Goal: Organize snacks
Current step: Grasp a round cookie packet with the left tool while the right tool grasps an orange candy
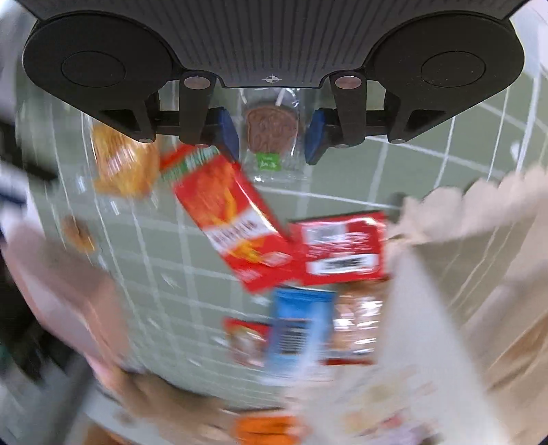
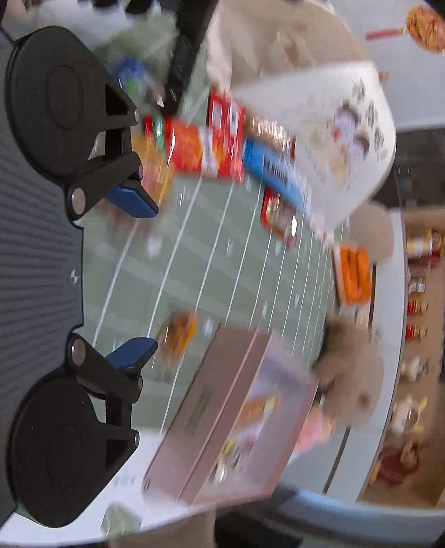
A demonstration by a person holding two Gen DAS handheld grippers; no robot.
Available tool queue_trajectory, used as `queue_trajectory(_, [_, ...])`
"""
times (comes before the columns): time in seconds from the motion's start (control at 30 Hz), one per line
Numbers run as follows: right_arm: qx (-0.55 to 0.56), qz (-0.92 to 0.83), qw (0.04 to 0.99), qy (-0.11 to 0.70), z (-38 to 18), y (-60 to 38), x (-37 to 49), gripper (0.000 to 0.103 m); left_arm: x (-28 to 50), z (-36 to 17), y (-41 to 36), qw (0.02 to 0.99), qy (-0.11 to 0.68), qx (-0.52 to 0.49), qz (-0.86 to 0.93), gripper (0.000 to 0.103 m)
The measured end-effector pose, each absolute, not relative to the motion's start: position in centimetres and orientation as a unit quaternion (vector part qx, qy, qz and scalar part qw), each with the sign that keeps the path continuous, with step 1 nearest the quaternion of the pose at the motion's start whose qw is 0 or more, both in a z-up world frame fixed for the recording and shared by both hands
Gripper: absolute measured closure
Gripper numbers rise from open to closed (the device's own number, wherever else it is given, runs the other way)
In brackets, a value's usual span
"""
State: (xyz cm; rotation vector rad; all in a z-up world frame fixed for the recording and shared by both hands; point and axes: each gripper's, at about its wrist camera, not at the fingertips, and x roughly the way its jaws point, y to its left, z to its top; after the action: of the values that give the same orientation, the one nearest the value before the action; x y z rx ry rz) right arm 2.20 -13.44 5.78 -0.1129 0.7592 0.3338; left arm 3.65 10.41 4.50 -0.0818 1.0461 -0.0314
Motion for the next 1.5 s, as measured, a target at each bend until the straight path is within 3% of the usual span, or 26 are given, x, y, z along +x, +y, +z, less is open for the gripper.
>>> queue_trajectory(0.1, [-0.059,0.124,0.919,0.371,4.8,-15.1,3.7,0.017,2.4,4.2,9.6,0.866,0.499,-0.002,-0.042,0.057])
queue_trajectory(0.4, [-0.125,0.163,0.906,0.37,2.3,-12.8,10.3,0.017,-0.4,5.0,9.3,0.835,0.535,-0.016,-0.125,0.061])
queue_trajectory(0.47, [-0.11,0.168,0.896,0.396,1.7,-13.0,11.4,0.023,-1.0,5.0,8.8,0.832,0.537,-0.011,-0.136,0.061])
queue_trajectory(0.53, [-0.074,0.181,0.889,0.413,1.9,-13.8,11.5,0.042,-1.3,5.1,8.8,0.825,0.545,-0.009,-0.148,0.061])
queue_trajectory(0.6, [-0.076,0.18,0.886,0.421,2.2,-14.1,10.7,0.055,-1.7,5.6,9.2,0.819,0.551,-0.02,-0.161,0.061])
queue_trajectory(0.7, [-0.075,0.183,0.88,0.431,2.3,-14.9,9.0,0.061,-2.3,6.3,9.2,0.821,0.543,0.0,-0.173,0.061])
queue_trajectory(0.87, [-0.071,0.189,0.878,0.434,2.1,-16.1,5.8,0.059,-3.1,5.8,7.8,0.815,0.554,0.039,-0.164,0.06])
queue_trajectory(1.07, [-0.071,0.157,0.904,0.392,2.8,-16.4,5.4,0.027,-2.6,5.2,7.4,0.83,0.541,0.027,-0.131,0.06])
queue_trajectory(1.2, [-0.081,0.145,0.909,0.382,2.6,-15.1,7.9,0.024,-3.1,5.2,6.6,0.825,0.544,0.036,-0.147,0.062])
queue_trajectory(1.27, [-0.053,0.15,0.9,0.405,2.2,-14.9,9.7,0.038,-3.7,5.3,5.9,0.819,0.548,0.035,-0.169,0.063])
queue_trajectory(1.3, [-0.041,0.149,0.895,0.417,2.0,-14.9,10.3,0.06,-4.0,5.4,5.5,0.819,0.544,0.039,-0.179,0.063])
queue_trajectory(1.33, [-0.037,0.145,0.893,0.424,1.9,-14.9,10.6,0.075,-4.4,5.6,5.1,0.822,0.537,0.044,-0.184,0.063])
queue_trajectory(1.37, [-0.042,0.141,0.893,0.425,2.2,-14.9,10.6,0.081,-4.7,5.9,4.7,0.825,0.53,0.05,-0.189,0.063])
queue_trajectory(1.5, [-0.046,0.162,0.889,0.425,4.5,-16.2,7.7,0.083,-4.5,9.1,3.6,0.841,0.494,0.034,-0.217,0.063])
